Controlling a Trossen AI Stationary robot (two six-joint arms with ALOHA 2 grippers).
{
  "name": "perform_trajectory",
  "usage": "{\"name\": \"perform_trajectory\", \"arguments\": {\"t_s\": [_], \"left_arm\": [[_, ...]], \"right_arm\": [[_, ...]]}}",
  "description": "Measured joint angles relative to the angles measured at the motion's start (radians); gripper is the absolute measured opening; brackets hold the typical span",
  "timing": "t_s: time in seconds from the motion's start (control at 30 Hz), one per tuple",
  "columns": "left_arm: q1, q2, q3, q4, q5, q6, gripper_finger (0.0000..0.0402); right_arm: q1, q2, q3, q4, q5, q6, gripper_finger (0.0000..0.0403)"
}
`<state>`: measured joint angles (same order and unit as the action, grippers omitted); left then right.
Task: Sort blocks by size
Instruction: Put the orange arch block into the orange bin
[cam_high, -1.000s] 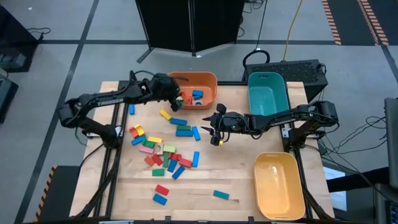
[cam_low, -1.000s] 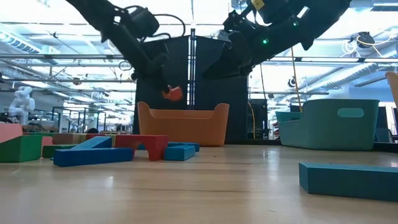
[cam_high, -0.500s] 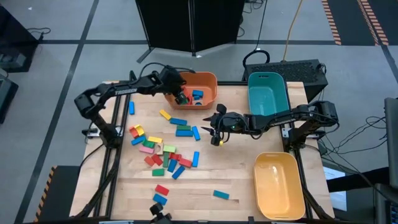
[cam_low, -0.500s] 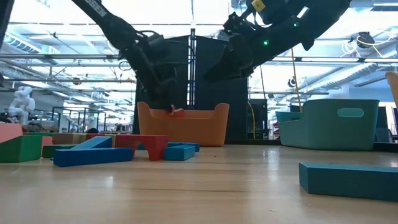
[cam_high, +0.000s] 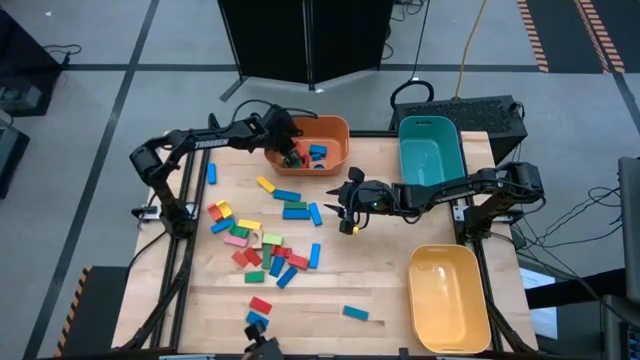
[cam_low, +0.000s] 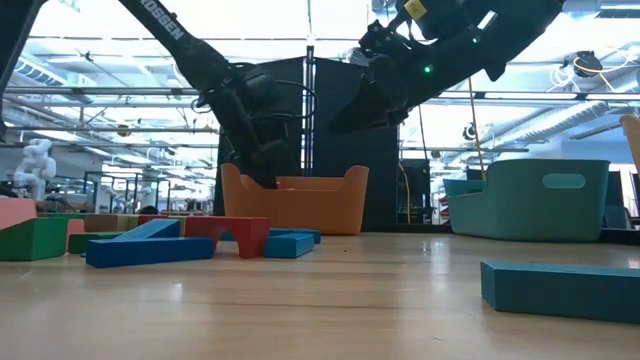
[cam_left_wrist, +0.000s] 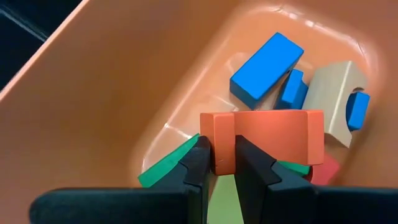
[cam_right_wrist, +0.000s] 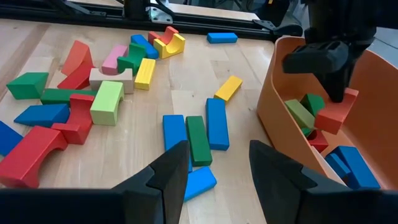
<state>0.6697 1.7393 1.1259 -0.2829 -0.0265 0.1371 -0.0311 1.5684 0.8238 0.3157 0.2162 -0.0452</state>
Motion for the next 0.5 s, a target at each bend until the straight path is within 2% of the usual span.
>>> {"name": "perform_trajectory", "arguments": {"t_s": [0.3, 0.5], "left_arm": [[-0.003, -0.002, 0.0, -0.004, 0.0, 0.034, 0.0055], [-0.002, -0.002, 0.0, -0.002, -0.002, 0.049, 0.0097]], "right_arm": [[0.0, 0.0, 0.0, -0.006, 0.0, 0.0, 0.0157], [0.0, 0.0, 0.0, -0.006, 0.0, 0.0, 0.0157]]}}
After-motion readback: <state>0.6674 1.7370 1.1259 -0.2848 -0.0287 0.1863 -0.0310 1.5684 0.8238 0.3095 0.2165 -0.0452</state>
